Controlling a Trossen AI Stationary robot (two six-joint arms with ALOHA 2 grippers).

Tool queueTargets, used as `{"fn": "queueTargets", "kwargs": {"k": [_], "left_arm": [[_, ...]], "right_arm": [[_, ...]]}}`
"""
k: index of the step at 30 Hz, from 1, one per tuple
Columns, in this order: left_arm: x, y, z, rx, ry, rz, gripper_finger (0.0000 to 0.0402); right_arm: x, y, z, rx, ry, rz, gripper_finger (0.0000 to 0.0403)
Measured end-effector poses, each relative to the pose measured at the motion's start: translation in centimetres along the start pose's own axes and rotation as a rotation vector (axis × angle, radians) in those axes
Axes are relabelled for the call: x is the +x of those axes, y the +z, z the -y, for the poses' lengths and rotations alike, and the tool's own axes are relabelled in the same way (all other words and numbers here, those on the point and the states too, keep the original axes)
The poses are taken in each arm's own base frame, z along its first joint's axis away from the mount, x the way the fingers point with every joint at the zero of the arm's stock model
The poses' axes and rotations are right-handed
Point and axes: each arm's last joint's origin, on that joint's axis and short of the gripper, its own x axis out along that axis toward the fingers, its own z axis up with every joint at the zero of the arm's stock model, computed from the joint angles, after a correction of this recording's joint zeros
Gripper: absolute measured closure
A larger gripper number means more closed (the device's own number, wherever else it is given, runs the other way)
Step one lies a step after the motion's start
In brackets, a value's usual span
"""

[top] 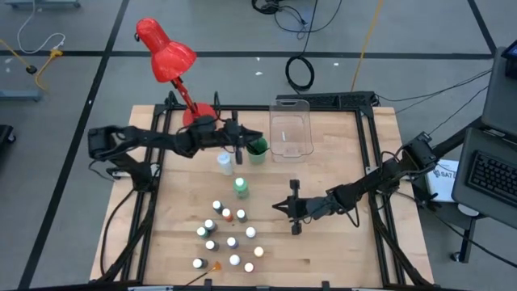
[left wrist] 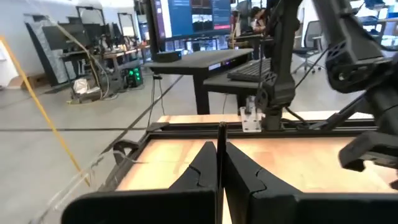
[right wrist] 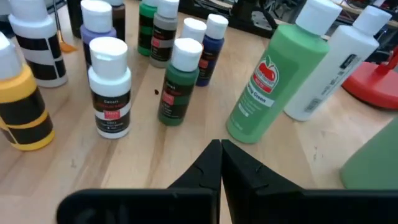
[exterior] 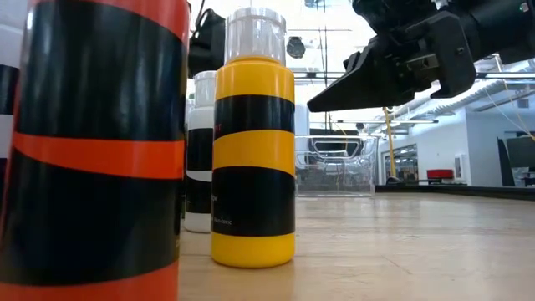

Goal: Pick & Place Paint Supplies
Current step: Put the orange paint brush into the green cup

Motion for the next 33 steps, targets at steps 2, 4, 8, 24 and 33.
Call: {"fn": "queueTargets", "kwargs": {"k": [2, 4, 8, 24, 33], "left_arm": [[0.3, -0.7, -0.1, -0.021, 0.012, -0.01, 0.0401], [0.6, -1.5, -0.2, -0.043, 0.044, -0.039, 0.0401], [1.0, -2.6, -0.2, -0.071, 0.058, -0.078, 0.0401], [1.3, -4.1, -0.1, -0.148, 0.105, -0.145, 0.0401], [1.6, -5.0, -0.1, -0.141, 0.104, -0.165, 0.0383]], "right_arm": [[0.0, 0.0, -0.1, 0.007, 0.002, 0.004, 0.0401], [-0.1, 0.0, -0.2, 0.015, 0.005, 0.003, 0.0401], [-0.1, 0.1, -0.3, 0.021, 0.009, 0.006, 0.0401], [-0.1, 0.1, -0.3, 0.022, 0.009, 0.008, 0.0401], [-0.1, 0.1, -0.3, 0.006, 0.009, 0.008, 0.0401]]}}
